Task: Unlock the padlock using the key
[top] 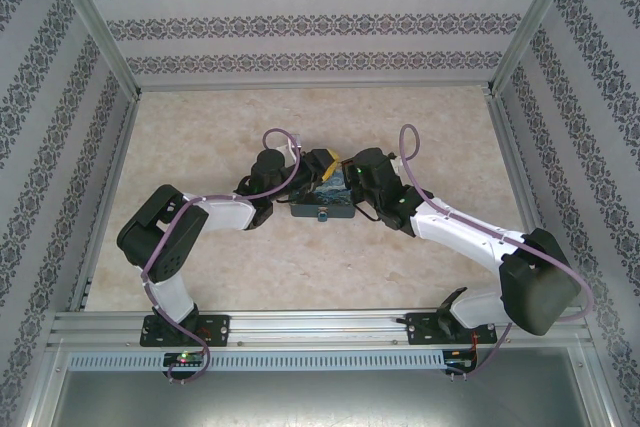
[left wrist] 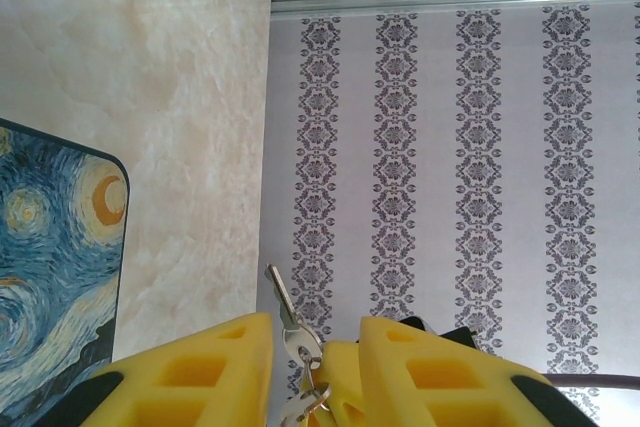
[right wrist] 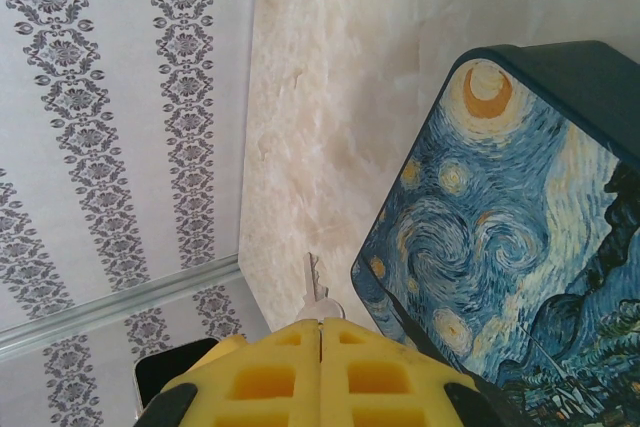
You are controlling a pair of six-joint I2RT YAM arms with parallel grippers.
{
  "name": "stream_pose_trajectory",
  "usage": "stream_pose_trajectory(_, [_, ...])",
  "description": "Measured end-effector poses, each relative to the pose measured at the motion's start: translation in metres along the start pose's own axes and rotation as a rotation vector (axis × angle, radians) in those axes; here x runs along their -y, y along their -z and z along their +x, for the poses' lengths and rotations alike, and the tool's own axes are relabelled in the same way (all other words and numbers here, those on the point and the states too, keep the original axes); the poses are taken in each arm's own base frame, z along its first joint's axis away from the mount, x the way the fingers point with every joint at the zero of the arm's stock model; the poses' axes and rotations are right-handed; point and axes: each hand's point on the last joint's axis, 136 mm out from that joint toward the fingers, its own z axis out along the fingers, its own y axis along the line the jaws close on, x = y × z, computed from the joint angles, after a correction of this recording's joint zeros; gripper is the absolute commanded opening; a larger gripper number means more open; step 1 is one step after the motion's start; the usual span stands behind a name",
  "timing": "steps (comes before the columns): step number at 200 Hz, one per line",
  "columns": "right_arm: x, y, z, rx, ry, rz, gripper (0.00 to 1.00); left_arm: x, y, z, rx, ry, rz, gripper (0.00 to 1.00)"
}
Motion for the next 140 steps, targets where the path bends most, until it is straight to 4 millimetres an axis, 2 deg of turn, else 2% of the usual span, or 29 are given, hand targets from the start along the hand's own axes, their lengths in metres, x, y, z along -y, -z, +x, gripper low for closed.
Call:
stream_pose_trajectory(94, [0.0003, -0.0006, -0.0001, 0.001, -0.015, 0.001, 0.00, 0.0000, -0.0004, 0.0009, 0.001, -0.001, -0.001, 0.10])
stream_pose_trajectory(112, [0.0006, -0.0009, -0.0006, 0.004, -0.014, 0.001, 0.00, 0.0000, -0.0008, 0.0017, 0.002, 0.000, -0.001, 0.00])
stream_pose_trajectory(130, [0.0004, -0.0009, -0.0010, 0.007, -0.014, 0.000, 0.00, -0.0001, -0.0008, 0.0014, 0.004, -0.005, -0.001, 0.00])
stream_pose_trajectory(140, [0.0004, -0.0009, -0.0011, 0.007, -0.014, 0.000, 0.14, -0.0002, -0.0008, 0.0013, 0.004, -0.005, -0.002, 0.00])
